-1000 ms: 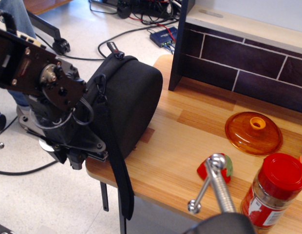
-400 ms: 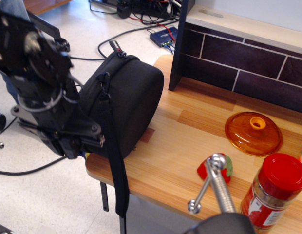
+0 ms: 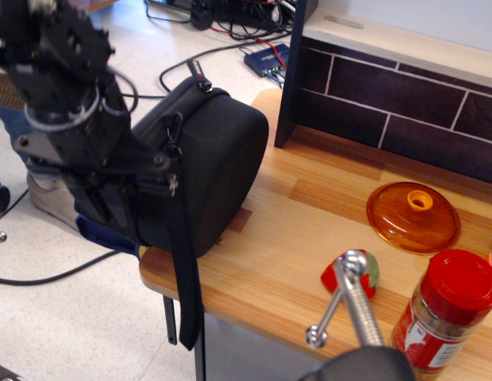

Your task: Unzip zipper bag

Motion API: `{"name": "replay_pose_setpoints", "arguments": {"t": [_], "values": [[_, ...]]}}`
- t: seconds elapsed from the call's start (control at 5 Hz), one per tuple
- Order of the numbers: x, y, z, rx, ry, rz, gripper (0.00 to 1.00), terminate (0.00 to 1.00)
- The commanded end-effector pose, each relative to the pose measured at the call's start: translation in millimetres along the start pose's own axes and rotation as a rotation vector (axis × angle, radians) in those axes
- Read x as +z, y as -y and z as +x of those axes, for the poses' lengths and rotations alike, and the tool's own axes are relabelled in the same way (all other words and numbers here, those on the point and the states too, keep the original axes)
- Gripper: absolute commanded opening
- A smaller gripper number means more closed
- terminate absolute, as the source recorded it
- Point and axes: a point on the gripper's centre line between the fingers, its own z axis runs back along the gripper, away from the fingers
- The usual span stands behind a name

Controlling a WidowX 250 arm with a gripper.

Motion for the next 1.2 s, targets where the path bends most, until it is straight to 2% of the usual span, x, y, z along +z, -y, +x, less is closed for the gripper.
{"name": "replay_pose_setpoints", "arguments": {"t": [0.0,0.4,0.6,0.8,1.0], "values": [[38.7,12.7,50.2,0.082,0.109,-0.029,0.00,0.00],[58.7,23.9,68.2,0.116,0.077,-0.039,0.00,0.00],[58.4,24.6,72.1,0.084,0.038,-0.008,0.00,0.00],[56.8,15.9,72.9,0.097,0.045,0.021,1.00,0.00],[56.8,15.9,72.9,0.097,0.045,0.021,1.00,1.00]]}}
